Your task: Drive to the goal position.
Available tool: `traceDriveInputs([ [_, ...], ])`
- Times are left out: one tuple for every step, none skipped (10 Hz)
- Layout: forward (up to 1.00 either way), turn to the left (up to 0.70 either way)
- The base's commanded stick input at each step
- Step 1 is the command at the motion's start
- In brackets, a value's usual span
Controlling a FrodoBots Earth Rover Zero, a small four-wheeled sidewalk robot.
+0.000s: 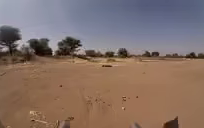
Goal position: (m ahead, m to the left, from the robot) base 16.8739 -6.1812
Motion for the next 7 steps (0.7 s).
traceDriveInputs([
  [0.5, 0.0],
  [0.5, 0.0],
  [0.5, 0.0],
  [0.5, 0.0],
  [0.5, 0.0],
  [0.5, 0.0],
  [0.5, 0.0],
])
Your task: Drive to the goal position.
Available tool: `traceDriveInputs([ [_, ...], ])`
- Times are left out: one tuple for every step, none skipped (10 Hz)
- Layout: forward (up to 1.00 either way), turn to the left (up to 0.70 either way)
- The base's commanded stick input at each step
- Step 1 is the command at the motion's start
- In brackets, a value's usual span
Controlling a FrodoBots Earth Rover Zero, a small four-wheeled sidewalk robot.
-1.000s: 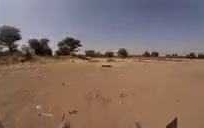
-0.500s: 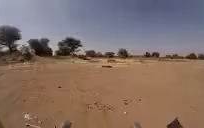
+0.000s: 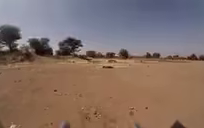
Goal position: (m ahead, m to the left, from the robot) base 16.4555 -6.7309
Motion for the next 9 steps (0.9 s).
traceDriveInputs([
  [0.5, 0.0],
  [0.5, 0.0],
  [0.5, 0.0],
  [0.5, 0.0],
  [0.5, 0.0],
  [0.5, 0.0],
  [0.5, 0.0],
  [0.5, 0.0],
  [0.5, 0.0],
])
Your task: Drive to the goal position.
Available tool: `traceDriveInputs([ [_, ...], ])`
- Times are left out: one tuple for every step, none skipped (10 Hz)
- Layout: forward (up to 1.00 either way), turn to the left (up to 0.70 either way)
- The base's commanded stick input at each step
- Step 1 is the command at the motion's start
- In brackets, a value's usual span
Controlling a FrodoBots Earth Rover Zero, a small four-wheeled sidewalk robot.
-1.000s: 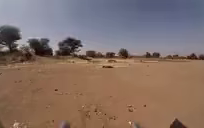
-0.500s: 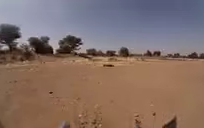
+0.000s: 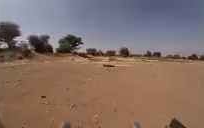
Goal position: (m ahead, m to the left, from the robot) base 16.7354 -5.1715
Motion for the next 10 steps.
traceDriveInputs([
  [0.5, 0.0],
  [0.5, 0.0],
  [0.5, 0.0],
  [0.5, 0.0],
  [0.5, 0.0],
  [0.5, 0.0],
  [0.5, 0.0],
  [0.5, 0.0],
  [0.5, 0.0],
  [0.5, 0.0],
])
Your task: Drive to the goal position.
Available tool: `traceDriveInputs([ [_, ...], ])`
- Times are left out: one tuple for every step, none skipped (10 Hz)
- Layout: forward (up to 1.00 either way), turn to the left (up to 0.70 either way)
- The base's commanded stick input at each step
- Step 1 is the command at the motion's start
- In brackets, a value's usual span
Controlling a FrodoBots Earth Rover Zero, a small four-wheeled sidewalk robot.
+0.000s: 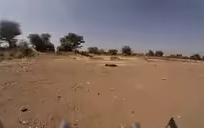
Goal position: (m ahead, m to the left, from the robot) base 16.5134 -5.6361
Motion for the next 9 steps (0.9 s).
traceDriveInputs([
  [0.5, 0.0],
  [0.5, 0.0],
  [0.5, 0.0],
  [0.5, 0.0],
  [0.5, 0.0],
  [0.5, 0.0],
  [0.5, 0.0],
  [0.5, 0.0],
  [0.5, 0.0],
])
